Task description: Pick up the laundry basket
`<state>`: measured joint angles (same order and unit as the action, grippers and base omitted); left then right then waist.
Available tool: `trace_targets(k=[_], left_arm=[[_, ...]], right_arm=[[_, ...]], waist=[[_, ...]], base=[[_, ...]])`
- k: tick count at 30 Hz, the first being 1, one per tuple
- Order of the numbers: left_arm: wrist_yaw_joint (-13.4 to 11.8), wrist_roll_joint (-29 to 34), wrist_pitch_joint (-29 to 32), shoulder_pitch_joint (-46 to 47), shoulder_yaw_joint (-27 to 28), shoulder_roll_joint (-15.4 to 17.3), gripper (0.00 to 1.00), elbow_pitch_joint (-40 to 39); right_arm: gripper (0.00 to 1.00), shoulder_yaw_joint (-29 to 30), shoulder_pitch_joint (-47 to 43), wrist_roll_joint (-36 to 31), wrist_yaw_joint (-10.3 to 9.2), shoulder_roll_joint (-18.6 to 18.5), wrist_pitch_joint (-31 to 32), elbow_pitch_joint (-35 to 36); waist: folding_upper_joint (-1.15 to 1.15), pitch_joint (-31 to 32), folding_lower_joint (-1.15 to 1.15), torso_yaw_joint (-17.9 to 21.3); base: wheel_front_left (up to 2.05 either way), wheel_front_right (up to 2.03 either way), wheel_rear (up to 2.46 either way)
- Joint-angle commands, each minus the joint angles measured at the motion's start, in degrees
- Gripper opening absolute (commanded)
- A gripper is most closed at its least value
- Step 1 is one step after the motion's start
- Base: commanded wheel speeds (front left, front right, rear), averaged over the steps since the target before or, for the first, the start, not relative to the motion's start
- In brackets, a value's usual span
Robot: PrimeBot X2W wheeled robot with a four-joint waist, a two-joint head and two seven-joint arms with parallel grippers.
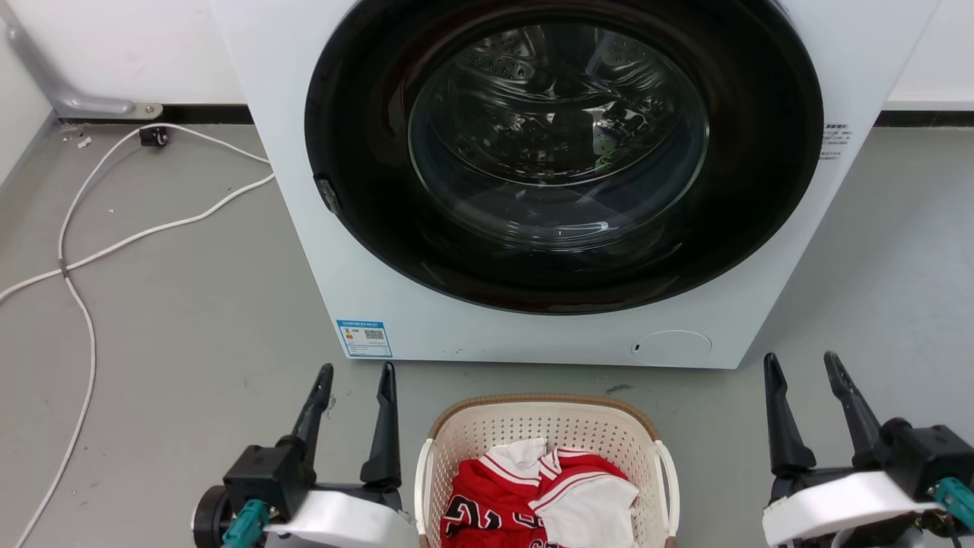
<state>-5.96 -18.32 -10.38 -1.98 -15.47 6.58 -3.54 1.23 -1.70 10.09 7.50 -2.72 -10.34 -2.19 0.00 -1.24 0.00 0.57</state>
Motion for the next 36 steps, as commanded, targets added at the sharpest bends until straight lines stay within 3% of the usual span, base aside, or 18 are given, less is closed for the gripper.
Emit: trace_targets(k=[1,16,36], left_arm=[[-0.2,0.5,-0.5,0.0,-0.3,0.1,1.0,-0.2],[2.0,6.4,-2.4,-2.0,-0.4,-0.8,1.0,2.8],[4.2,15.1,-4.6,-3.4,0.6,-2.7,1.0,4.5]], right_arm=[[1.0,0.1,-0.5,-1.2,-0.02,-0.2,-0.5,0.1],[1.0,0.1,-0.8,-8.1,-0.02,-0.2,-2.5,-3.7],[1.0,-0.1,-0.8,-12.4,-0.02,-0.3,-4.6,-6.2]], waist=[[0.0,0.0,0.0,0.0],[0.0,-0.2,0.0,0.0],[0.0,-0.5,0.0,0.2]], base=[[0.0,0.0,0.0],[0.0,0.0,0.0],[0.0,0.0,0.0]])
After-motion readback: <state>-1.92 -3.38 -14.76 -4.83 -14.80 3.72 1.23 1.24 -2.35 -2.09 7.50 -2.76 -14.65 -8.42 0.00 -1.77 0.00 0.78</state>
